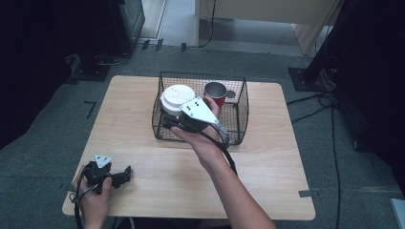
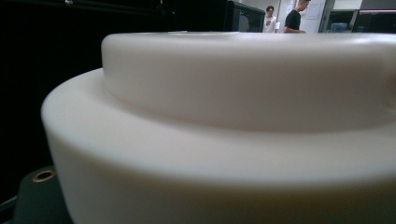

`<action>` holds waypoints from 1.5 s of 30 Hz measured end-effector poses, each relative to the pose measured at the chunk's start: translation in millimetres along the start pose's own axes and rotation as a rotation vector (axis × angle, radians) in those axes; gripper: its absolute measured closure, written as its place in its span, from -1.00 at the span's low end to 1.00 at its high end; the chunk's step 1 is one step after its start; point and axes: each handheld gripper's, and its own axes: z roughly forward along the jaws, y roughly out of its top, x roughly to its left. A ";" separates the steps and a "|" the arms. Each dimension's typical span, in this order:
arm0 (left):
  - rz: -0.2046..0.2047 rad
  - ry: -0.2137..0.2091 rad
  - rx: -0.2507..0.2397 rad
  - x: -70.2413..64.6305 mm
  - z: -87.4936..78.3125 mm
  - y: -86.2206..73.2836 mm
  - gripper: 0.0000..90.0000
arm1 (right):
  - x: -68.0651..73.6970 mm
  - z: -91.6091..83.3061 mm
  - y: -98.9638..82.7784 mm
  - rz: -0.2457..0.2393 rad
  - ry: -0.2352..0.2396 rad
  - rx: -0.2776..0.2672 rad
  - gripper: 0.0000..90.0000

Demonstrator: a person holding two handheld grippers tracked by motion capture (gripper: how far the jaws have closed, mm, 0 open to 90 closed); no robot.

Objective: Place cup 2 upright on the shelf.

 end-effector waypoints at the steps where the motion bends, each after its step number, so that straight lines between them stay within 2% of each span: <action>1: 0.000 0.000 -0.001 0.0 0.0 0.0 -1.00 | -1.4 3.8 0.9 -0.003 -0.006 -0.005 -0.66; 7: -0.001 0.000 0.000 -0.1 0.0 0.0 -1.00 | -8.1 21.4 1.9 0.016 -0.040 -0.014 -0.66; 11: 0.000 0.000 0.002 0.0 -0.1 0.0 -1.00 | -13.8 35.5 -1.4 0.011 -0.063 -0.012 -0.66; 15: -0.001 0.000 0.001 -0.1 0.0 0.0 -1.00 | -19.0 47.5 -5.8 0.027 -0.077 -0.011 -0.66; 18: -0.001 0.001 -0.001 -0.2 0.1 -0.1 -1.00 | -22.6 57.3 -11.9 0.033 -0.083 -0.005 -0.66; 23: -0.001 0.001 -0.001 -0.1 0.1 -0.1 -1.00 | -26.8 73.3 -27.7 0.012 -0.108 0.017 -0.66; 30: 0.001 0.002 0.001 0.0 0.0 -0.1 -1.00 | -34.3 90.5 -44.2 0.059 -0.131 0.025 -0.66; 39: 0.000 0.000 0.000 0.0 0.0 -0.1 -1.00 | -46.8 108.9 -60.1 0.049 -0.122 0.047 -0.66; 45: 0.000 0.000 0.000 -0.1 0.0 -0.1 -1.00 | -46.3 117.0 -70.2 0.035 -0.070 0.076 -0.66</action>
